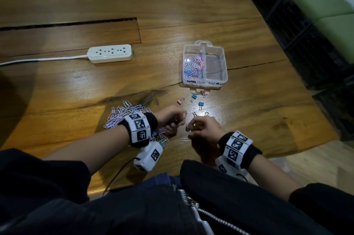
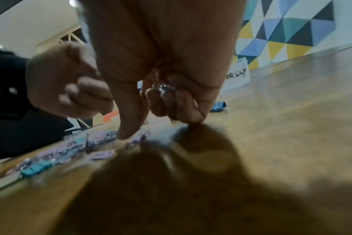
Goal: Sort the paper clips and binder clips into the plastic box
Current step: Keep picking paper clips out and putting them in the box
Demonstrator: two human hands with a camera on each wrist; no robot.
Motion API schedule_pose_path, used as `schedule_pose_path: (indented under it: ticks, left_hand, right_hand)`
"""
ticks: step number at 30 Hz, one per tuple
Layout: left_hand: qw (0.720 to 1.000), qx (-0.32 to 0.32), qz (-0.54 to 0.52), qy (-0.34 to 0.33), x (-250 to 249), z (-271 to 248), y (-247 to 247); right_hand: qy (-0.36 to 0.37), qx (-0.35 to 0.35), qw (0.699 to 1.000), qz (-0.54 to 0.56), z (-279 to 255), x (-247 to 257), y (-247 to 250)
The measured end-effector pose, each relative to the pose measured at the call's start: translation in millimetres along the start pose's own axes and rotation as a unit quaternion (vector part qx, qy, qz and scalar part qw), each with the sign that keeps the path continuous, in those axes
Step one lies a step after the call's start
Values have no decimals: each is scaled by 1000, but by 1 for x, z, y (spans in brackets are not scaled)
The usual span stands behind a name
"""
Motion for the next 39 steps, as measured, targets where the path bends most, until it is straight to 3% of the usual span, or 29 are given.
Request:
schedule_pose_path:
  ticks: [2, 5, 7, 9, 11, 13, 16, 19, 23, 25, 26, 29, 31, 33, 35, 39]
  left_hand:
    - [999, -1, -53, -9, -3, -2, 3]
    - [998, -44, -36, -2, -5, 0, 6]
    - [998, -47, 28, 21, -6, 0, 4]
    - [984, -65, 158, 38, -2, 2, -4]
    - [939, -103, 328, 24, 2, 5, -12]
    - [871, -125, 475, 9, 5, 6, -19]
    - [773, -140, 619, -14, 6, 6, -25]
    - [733, -114, 671, 1, 8, 9, -27]
    - [720, -82, 689, 4, 11, 10, -27]
    - [734, -100, 671, -16, 8, 10, -25]
    - [763, -114, 636, -29, 4, 10, -23]
    - [891, -172, 417, -48, -13, 7, -8]
    - [946, -207, 246, -31, -22, 7, 7]
    - [969, -204, 136, -13, -29, 7, 12]
    - [982, -176, 73, -6, -32, 9, 9]
    - [980, -180, 88, 17, -24, 26, 4]
  right_hand:
    - [3, -7, 1000, -12, -3, -5, -2]
    - [29, -25, 998, -51, -4, -5, -2]
    - [45, -10, 991, -129, -4, -4, -2]
    - [48, 7, 984, -172, -5, -3, -4]
    - [54, -25, 991, -117, -7, -2, -3]
    - [29, -87, 996, 22, -10, -3, 4]
    - [5, -109, 970, 217, -12, -2, 16]
    - [-18, -92, 938, 334, -11, -2, 22]
    - [-69, -101, 916, 383, -10, -2, 25]
    - [-71, -107, 932, 338, -13, 1, 26]
    - [-62, -104, 947, 297, -14, 2, 26]
    - [-20, -63, 984, 165, -12, 5, 19]
    - [-9, -32, 999, 31, -10, 3, 13]
    - [10, -35, 992, -123, -10, 3, 12]
    - [53, -54, 976, -203, -14, 6, 11]
    - [79, -16, 956, -282, -18, 5, 3]
Point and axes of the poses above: each hand's wrist, its own z-axis towards the middle knuckle, its own y-axis out of the back of the hand, x = y × z, the point moved 3 cm from there along z, towards the middle knuckle, and after that the axes turned 9 degrees about y, right-handed, at the moved point
